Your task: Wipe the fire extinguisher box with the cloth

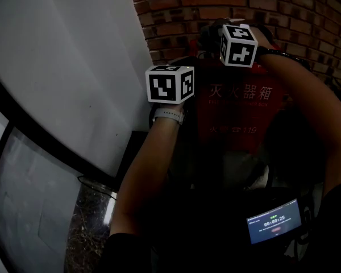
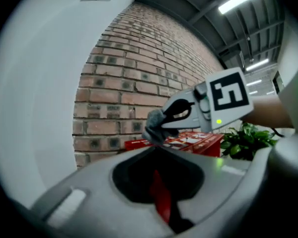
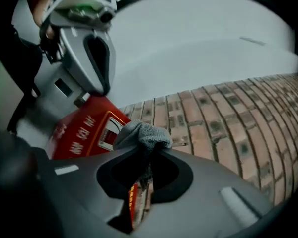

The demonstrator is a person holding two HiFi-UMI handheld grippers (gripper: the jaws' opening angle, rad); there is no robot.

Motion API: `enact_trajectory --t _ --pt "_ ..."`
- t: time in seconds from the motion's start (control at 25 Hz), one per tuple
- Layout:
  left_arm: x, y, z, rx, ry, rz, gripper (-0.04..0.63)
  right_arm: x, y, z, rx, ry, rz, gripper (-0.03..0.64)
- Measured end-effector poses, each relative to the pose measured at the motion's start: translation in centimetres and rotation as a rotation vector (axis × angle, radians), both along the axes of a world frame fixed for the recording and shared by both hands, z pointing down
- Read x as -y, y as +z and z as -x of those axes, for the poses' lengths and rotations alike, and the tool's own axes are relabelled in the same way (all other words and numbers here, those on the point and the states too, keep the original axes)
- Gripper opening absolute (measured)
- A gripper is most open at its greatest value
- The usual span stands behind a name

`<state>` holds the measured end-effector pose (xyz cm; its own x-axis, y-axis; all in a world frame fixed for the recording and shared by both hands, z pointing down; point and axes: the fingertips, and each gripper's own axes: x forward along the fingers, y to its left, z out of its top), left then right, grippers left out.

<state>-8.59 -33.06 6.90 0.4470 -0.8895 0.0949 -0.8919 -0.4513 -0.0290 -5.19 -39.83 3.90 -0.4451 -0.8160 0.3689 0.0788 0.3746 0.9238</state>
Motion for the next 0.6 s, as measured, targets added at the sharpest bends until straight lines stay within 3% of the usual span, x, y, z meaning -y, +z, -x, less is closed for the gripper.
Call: enact_trajectory --t 0.12,0.44,0.6 --pt "0.7 1.0 0.3 0.017 0.02 0.021 0.003 3.4 1.4 1.7 -0.068 0.016 0.011 0.035" --pt "1.0 1.8 -0.1 -0.023 0.083 0.036 0.003 9.6 4.8 3.2 -0.267 0.039 -0.021 0.035" --pt "1.3 2.0 0.2 -0.006 0.081 0.026 0.003 10.1 6.0 3.5 -0.29 0.023 -0.032 0.034"
